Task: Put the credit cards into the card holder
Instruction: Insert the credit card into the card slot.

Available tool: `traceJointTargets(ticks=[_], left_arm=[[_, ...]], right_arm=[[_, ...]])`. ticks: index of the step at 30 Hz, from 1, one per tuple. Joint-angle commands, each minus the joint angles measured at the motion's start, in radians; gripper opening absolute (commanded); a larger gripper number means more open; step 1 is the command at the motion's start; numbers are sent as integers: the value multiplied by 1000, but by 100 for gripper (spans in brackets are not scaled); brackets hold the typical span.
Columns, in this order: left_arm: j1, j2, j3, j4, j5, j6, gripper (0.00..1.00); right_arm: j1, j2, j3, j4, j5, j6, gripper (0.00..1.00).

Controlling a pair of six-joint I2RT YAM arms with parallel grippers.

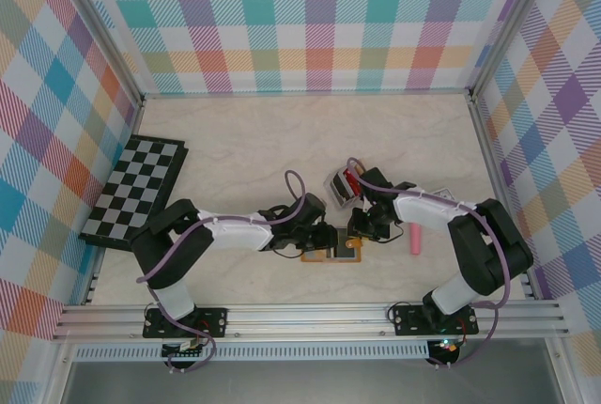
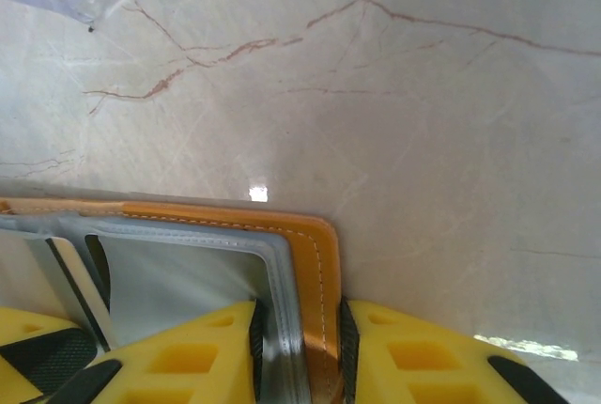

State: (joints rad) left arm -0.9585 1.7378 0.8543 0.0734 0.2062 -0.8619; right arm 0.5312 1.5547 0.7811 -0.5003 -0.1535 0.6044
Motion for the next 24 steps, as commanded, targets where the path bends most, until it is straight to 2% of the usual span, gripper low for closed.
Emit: traceJointTargets(ticks=[1,9,14,19,24], left_arm=[[16,-13,-31,-139,-36,39,30],[24,-57,11,-188,-39,83,29],[23,-97,63,-216,-46,102,29],[14,-74,111,-179,20,78,19],[9,-3,142,-168,39,49,14]], right_arm=[[11,61,-19,-30,54,-25,27],[11,35,13,-18,-13,-22,30],[10,23,31,-31,-9,-22,31],[11,27,23,-25,-8,-14,30],[11,34,14,-21,-1,-12,30]])
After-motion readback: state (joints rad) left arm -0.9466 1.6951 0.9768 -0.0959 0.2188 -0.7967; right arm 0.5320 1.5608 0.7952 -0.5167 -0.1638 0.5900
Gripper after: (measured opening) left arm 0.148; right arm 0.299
